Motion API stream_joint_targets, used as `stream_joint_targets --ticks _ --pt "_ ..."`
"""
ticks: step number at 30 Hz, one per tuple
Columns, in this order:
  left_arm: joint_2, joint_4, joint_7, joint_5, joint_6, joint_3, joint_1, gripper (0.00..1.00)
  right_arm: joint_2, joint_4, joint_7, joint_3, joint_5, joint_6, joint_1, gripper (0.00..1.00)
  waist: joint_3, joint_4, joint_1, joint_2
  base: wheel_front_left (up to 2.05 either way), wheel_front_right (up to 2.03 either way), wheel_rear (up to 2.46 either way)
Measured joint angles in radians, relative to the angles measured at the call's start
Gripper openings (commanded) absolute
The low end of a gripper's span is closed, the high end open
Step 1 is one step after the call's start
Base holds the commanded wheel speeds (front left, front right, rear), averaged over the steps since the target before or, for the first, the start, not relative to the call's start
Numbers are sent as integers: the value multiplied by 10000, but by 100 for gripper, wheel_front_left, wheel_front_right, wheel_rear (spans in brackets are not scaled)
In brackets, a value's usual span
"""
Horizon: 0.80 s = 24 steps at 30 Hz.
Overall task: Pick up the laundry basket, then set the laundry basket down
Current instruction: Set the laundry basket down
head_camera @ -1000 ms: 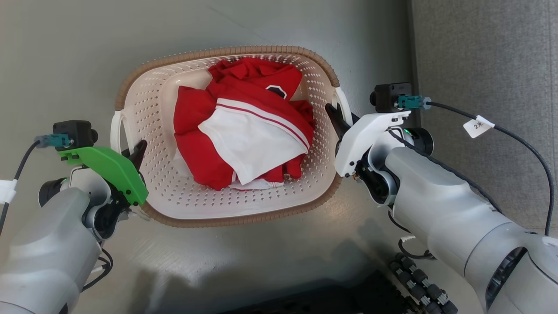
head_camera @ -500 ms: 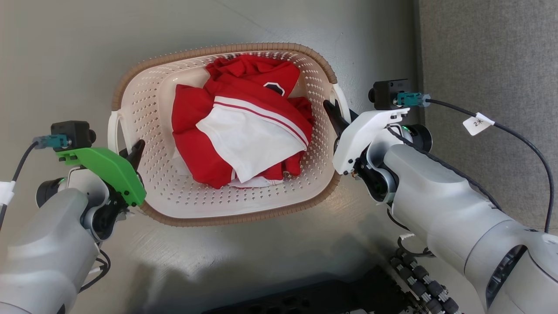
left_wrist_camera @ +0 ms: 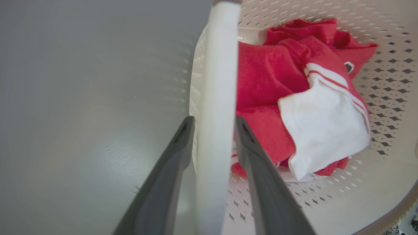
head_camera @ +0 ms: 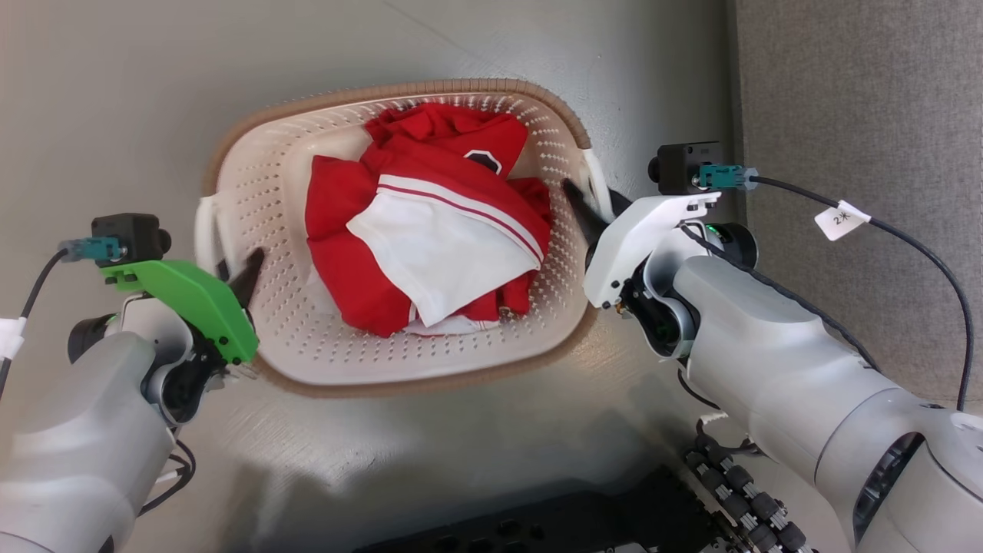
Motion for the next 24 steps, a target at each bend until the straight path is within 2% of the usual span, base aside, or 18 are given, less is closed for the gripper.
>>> stream_joint_targets --ticks 12,24 --pt "-25 -128 207 -98 -8 -178 -6 100 33 63 -27 54 222 -196 -1 100 -77 6 0 0 0 0 0" --pt "-35 171 58 -104 -10 -401 32 100 46 238 -29 102 426 -194 214 100 -649 15 0 0 0 0 0"
